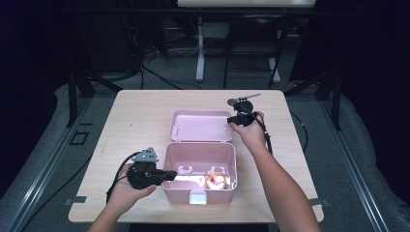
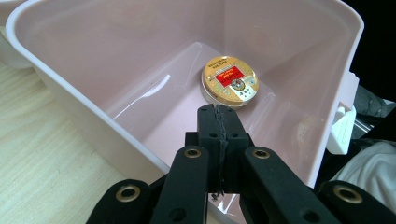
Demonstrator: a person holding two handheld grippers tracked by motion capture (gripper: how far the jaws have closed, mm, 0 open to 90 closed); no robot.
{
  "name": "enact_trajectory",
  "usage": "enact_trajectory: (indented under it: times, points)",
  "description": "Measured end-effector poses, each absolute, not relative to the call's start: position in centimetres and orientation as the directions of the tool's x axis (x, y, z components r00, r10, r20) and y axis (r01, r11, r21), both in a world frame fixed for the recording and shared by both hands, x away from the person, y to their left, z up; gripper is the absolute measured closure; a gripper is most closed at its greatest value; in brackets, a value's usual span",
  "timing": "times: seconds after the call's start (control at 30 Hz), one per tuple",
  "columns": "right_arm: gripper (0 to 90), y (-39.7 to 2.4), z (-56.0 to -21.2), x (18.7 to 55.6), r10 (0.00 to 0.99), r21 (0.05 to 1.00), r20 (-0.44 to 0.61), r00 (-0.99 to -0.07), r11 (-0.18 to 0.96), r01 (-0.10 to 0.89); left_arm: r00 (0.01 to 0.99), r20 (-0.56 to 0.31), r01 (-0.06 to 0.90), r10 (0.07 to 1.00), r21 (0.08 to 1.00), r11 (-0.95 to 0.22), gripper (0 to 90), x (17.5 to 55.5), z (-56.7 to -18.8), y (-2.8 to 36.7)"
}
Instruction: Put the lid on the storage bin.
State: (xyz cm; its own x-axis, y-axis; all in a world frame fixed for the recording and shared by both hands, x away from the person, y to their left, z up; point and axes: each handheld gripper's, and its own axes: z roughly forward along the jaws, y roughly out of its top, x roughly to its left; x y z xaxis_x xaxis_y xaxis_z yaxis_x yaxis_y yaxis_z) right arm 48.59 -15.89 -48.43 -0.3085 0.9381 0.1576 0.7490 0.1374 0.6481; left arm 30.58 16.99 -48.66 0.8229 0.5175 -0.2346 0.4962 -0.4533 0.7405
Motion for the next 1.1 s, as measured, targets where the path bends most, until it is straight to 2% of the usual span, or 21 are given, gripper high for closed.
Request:
enact_trajectory:
  times: [0.2, 0.37, 0.7, 1.1]
  points:
    - [73.7, -15.4, -48.9, 48.9, 0.942, 0.622, 0.168, -0.292, 0.128, 0.772, 0.825, -0.241, 0.498, 0.511, 0.738, -0.456, 90.0, 30.6, -48.6, 17.0]
    - [77.1, -15.1, -48.9, 49.1, 0.944, 0.619, 0.195, -0.266, 0.092, 0.780, 0.829, -0.242, 0.495, 0.504, 0.737, -0.460, 90.0, 30.5, -48.6, 16.8]
    - [80.7, -14.4, -48.1, 49.0, 0.956, 0.630, 0.151, -0.252, 0.103, 0.770, 0.830, -0.239, 0.494, 0.505, 0.735, -0.464, 90.0, 30.5, -48.6, 16.8]
    - [82.1, -14.6, -47.4, 48.4, 0.959, 0.651, 0.147, -0.244, 0.091, 0.753, 0.832, -0.236, 0.491, 0.502, 0.736, -0.467, 90.0, 30.5, -48.6, 16.8]
